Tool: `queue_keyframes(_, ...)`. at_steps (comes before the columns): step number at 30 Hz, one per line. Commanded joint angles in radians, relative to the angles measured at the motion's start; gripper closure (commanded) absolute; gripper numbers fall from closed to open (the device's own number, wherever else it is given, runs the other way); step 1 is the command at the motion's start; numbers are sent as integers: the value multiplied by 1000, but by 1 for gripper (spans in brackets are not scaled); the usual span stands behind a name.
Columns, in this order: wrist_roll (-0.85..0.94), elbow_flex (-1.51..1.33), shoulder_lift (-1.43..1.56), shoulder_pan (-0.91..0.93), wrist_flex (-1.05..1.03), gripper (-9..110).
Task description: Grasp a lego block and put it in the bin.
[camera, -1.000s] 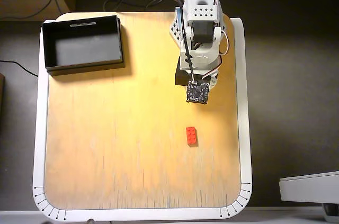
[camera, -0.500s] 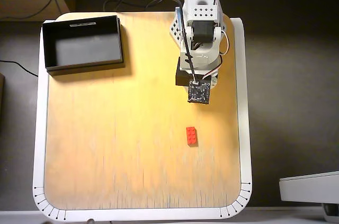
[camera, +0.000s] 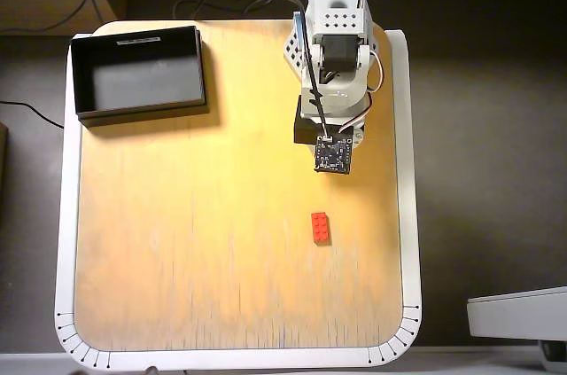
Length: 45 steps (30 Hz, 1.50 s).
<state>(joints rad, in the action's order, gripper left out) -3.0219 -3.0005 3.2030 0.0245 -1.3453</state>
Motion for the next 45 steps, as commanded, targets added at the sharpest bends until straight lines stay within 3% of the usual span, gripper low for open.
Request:
queue_keyframes(1,17,-173,94,-15,-5,101)
queue_keyframes(7,92,-173,94,-15,-5,101)
queue_keyframes(18,43,-170,92,-21,26,101)
queue_keyframes(24,81,-118,57,-6,155,101)
queue_keyframes(45,44,584,-729,15,327,101)
